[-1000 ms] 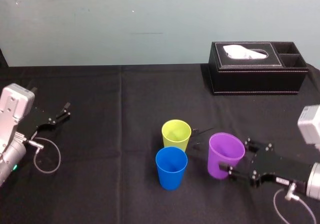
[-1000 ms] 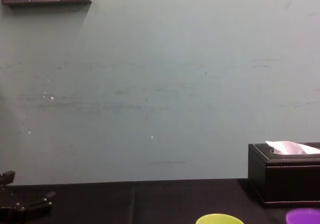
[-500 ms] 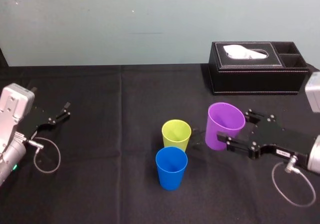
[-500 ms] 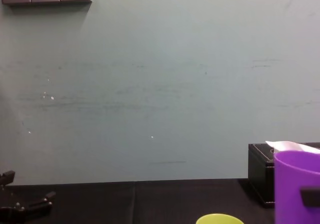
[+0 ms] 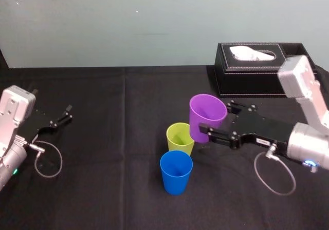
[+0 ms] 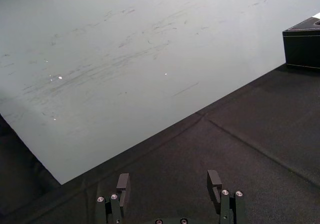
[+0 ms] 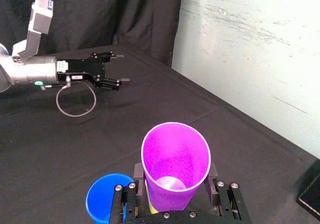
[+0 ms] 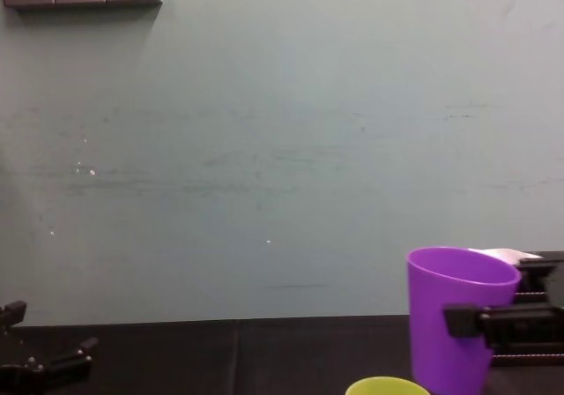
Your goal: Stack the three plastic cups sequentially using one hand.
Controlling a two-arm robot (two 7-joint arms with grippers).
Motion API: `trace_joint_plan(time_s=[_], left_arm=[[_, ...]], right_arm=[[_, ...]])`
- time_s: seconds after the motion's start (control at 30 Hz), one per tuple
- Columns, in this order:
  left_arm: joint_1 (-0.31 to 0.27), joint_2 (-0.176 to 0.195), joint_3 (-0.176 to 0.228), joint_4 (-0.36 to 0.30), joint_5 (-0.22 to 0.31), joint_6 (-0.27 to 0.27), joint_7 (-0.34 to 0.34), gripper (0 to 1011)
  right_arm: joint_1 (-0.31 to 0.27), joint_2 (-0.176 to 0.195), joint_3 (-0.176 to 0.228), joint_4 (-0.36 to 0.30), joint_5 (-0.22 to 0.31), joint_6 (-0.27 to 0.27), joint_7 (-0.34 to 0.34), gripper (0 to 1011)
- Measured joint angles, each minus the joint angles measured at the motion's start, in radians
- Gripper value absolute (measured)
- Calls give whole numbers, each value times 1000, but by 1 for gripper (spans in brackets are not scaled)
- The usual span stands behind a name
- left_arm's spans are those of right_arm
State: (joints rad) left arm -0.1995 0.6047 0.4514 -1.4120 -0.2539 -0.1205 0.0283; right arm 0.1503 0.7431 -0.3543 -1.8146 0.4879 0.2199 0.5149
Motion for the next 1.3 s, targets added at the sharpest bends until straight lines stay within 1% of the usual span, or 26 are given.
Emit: trace_joint_plan(time_s=[0.13, 0.47, 0.8, 1.3], left_arm=[[0, 0, 0, 0, 0, 0, 0, 1010], [0, 0, 0, 0, 0, 0, 0, 1010], [0, 0, 0, 0, 0, 0, 0, 1010], [0, 0, 0, 0, 0, 0, 0, 1010]], right_arm=[[45, -26, -33, 27, -17, 16, -2, 718], [97, -64, -78, 62, -45, 33, -11, 718], [120, -87, -100, 88, -65, 45, -17, 718], [131, -110, -121, 112, -93, 43, -15, 718]])
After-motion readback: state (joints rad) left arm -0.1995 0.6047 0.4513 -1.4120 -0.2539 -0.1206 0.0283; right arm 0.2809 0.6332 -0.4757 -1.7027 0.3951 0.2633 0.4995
